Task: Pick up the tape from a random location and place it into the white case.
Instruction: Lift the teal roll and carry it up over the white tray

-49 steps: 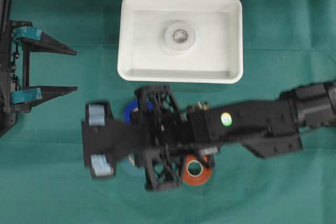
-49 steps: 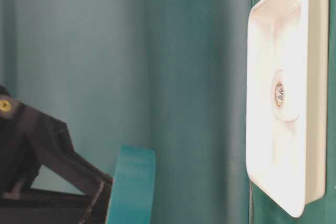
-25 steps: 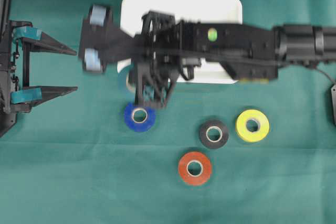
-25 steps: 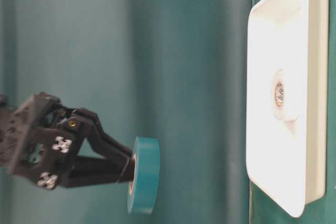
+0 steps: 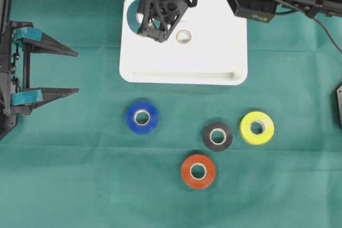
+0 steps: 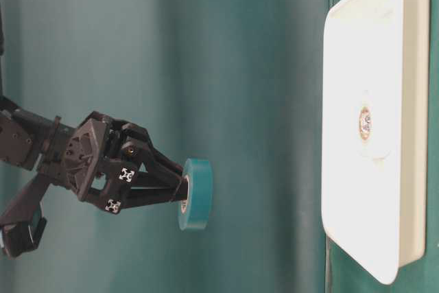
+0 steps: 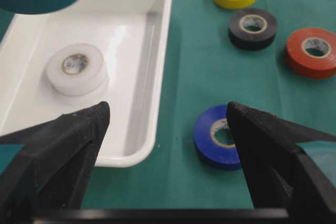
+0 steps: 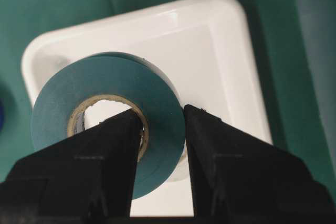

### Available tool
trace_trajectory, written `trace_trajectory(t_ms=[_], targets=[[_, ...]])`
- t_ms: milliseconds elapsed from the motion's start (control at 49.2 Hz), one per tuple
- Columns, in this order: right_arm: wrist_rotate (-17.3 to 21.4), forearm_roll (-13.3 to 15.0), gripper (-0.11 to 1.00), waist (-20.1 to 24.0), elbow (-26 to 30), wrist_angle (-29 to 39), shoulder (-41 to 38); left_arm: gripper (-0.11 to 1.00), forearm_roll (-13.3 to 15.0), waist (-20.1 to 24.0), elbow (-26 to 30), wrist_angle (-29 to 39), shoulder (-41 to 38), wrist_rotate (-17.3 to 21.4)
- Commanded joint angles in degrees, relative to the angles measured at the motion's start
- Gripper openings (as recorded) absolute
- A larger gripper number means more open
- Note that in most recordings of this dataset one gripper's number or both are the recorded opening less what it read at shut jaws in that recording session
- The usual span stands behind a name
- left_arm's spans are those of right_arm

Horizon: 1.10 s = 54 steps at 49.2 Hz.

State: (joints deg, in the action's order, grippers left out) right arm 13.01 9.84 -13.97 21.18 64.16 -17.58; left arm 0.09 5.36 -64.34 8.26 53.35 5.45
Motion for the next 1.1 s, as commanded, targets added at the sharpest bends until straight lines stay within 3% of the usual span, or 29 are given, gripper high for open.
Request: trace_trajectory(t_ms=[0, 142, 325, 752, 895, 1078], targets=[[-0.26, 0.09, 0.27, -0.53, 0.44, -0.62, 2.64, 0.98, 0.09, 0.09, 0.62, -0.18, -0.18, 0.00], [-1.85, 0.09, 0.27, -0.62, -1.05, 0.44, 3.43, 0.98, 0.09, 0.18, 0.62, 0.09, -0.18, 0.00], [-1.76, 0.09, 0.27, -2.20, -7.21, -0.26, 7.29, 0.98, 0.09, 0.09, 0.62, 0.09, -0.26, 0.00], [-1.14, 0.09, 0.27, -5.19, -29.79, -9.93, 21.53, 0.98, 0.09, 0.18, 0.70, 0.09, -0.26, 0.09], [0.97, 0.09, 0.27, -6.24, -37.00, -12.48, 26.89, 0.98, 0.00, 0.35, 0.62, 0.18, -0.18, 0.09], [1.58, 0.09, 0.27, -6.42, -41.57, -15.12, 30.50, 0.98, 0.09, 0.53, 0.62, 0.18, -0.18, 0.18]])
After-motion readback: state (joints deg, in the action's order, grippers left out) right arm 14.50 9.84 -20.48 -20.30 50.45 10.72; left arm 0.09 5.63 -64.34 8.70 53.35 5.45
